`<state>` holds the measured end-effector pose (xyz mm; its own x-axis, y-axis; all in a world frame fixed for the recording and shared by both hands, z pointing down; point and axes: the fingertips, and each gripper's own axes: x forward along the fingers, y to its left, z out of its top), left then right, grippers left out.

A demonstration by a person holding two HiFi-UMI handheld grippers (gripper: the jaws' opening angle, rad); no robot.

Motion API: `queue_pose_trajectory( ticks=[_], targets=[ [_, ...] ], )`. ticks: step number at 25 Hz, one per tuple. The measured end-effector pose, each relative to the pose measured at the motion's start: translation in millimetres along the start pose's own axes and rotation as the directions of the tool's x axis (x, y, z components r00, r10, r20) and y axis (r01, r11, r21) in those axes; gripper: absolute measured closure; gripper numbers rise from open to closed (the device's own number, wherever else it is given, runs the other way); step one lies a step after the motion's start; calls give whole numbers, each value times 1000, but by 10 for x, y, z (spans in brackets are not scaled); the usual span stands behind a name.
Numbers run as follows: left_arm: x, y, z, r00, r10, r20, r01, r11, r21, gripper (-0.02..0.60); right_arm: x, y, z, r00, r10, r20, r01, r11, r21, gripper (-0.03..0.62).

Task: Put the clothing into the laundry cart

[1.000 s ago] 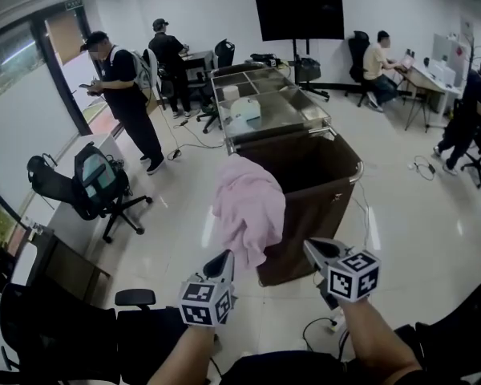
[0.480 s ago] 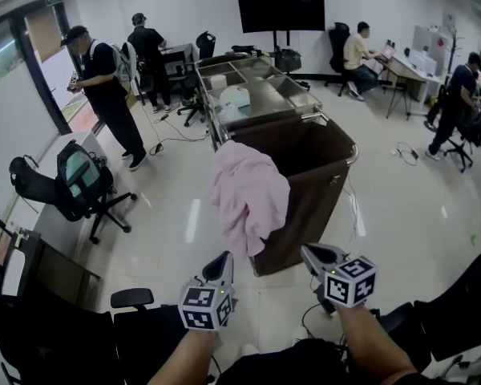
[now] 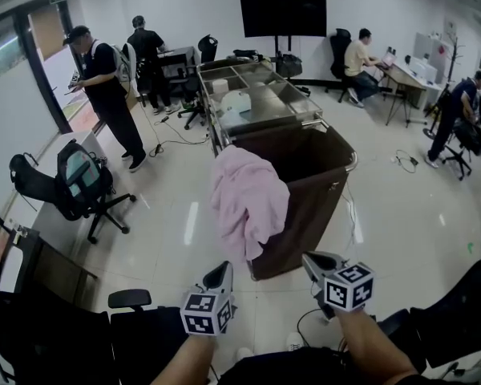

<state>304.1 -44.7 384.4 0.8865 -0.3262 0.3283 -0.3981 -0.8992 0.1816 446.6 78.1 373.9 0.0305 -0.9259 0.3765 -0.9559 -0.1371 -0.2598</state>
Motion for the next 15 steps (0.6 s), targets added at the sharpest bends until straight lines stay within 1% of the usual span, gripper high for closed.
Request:
queue_pose_trajectory(
  ticks=[7,11,15],
  targets=[
    [28,-48,28,1000,19,6,-19,1000,0,581,47,35,34,999,44,-3,-44,999,-25,583],
    [48,-100,49,1000,17,2,-18,1000,18,581,60,19,82,998,56,3,-56,998,-34,583],
    [22,-85,73,1000,25,5,-26,999,20,581,85,41,89,998,68,-7,-68,997,-44,583]
  ],
)
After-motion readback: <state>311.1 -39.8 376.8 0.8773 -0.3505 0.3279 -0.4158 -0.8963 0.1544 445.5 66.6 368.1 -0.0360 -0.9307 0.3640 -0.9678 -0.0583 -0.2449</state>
